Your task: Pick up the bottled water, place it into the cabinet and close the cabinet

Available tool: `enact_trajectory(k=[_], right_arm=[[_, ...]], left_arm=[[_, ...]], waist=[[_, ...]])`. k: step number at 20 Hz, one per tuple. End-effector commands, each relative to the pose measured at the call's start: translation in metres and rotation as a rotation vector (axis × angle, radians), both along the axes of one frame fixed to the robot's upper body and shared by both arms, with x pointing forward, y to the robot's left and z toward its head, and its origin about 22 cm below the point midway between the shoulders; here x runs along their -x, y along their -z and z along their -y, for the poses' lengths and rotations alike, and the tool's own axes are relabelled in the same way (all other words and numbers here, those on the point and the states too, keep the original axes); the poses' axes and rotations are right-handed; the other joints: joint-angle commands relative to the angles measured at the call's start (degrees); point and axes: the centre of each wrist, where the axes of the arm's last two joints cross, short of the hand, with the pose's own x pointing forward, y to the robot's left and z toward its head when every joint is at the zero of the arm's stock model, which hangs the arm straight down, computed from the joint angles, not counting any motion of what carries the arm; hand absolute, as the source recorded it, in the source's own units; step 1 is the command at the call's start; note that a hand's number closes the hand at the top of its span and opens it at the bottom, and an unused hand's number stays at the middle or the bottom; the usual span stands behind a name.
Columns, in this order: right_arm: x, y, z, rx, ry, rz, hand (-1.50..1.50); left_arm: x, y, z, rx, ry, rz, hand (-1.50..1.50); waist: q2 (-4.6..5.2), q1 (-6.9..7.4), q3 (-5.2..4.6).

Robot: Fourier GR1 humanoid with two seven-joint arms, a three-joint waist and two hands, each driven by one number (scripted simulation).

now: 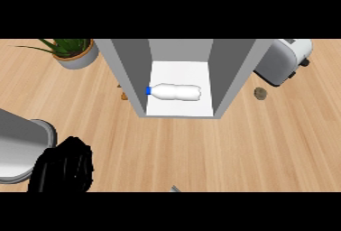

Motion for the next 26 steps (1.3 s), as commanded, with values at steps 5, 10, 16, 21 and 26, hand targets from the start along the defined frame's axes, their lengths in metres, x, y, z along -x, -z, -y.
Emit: enact_trajectory(k=[5, 10, 16, 21, 26], right_arm=[[-0.023, -0.008, -0.06, -0.035, 0.037, 0.085, 1.5], [-0.051, -0.021, -0.058, -0.069, 0.148, 0.037, 1.5], [-0.122, -0.032, -0.061, -0.15, 0.217, -0.087, 1.5], [-0.182, -0.012, -0.051, -0.145, 0.17, -0.196, 1.5], [-0.231, -0.005, -0.026, -0.122, 0.16, -0.214, 1.5]], left_arm=[[0.017, 0.003, -0.029, -0.015, -0.024, 0.01, 1.5], [0.019, -0.009, -0.05, -0.009, 0.003, -0.007, 1.5], [0.023, -0.012, -0.066, -0.024, 0.004, 0.003, 1.5], [0.04, -0.007, -0.075, -0.023, 0.001, 0.003, 1.5], [0.049, -0.015, -0.088, -0.027, -0.002, 0.005, 1.5]], waist=[[0.18, 0.82, -0.12], [0.44, 1.76, -0.13], [0.97, 2.0, 0.07], [0.99, 1.59, 0.13], [0.6, 0.58, 0.14]])
